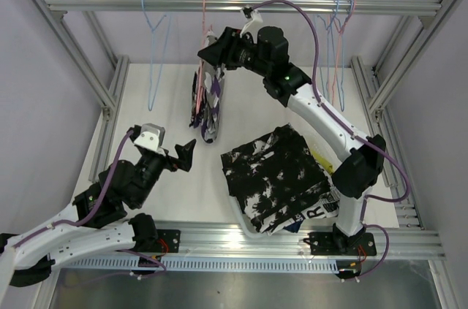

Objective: Remove the trousers from the hanger
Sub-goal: Pick up the hanger from the clothesline.

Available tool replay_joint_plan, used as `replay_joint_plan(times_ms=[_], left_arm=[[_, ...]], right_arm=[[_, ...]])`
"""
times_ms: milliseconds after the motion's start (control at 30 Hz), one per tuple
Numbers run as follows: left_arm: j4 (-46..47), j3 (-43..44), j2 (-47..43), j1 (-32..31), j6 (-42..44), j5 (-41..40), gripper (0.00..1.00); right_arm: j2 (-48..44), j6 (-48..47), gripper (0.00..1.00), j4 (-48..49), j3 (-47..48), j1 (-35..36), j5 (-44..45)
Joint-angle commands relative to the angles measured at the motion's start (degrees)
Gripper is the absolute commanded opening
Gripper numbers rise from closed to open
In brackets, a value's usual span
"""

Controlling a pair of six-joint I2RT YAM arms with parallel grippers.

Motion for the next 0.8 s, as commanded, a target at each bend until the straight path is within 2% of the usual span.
replay_joint_plan(times_ms=[0, 167, 367, 467, 567, 600, 633, 700, 767], left_arm=[[1.06, 0.41, -0.06, 0.53, 0.69, 0.95, 0.99], [0.97, 0.32, -0.14, 0.44, 0.69, 0.95, 0.99], [0.89, 0.15, -0.5, 0.53, 0.69, 1.21, 0.99], [0.97, 0.32, -0.67, 0.53, 0.69, 1.39, 0.99], [0.89, 0.23, -0.93, 0.44, 0.69, 1.48, 0.99], [0.97, 0.14, -1.02, 0.53, 0.78, 1.56, 0.99], [0.97, 0.23, -1.02, 0.53, 0.78, 1.48, 0.99], [1.15, -0.12, -1.29, 0.53, 0.78, 1.48, 0.99], [1.06, 0.23, -1.37, 0.44, 0.78, 1.39, 0.99]], right_arm=[[-0.37, -0.86, 0.59, 0.89, -0.77, -0.25, 0.67], [2.62, 1.85, 0.59, 3.44, -0.42, -0.6, -1.18], [5.87, 7.92, 0.59, 12.12, -0.42, -0.69, -6.1], [6.93, 12.05, 0.55, 16.61, -1.3, -0.69, -8.56], [6.41, 16.01, 0.36, 22.13, -4.28, -0.51, -9.35], [6.32, 16.71, 0.24, 23.12, -4.81, -0.6, -9.53], [6.14, 17.94, 0.19, 24.43, -5.43, -0.6, -9.79], [6.05, 18.3, 0.1, 24.62, -5.43, -0.6, -9.71], [5.88, 18.3, 0.06, 24.27, -5.0, -0.6, -9.71]])
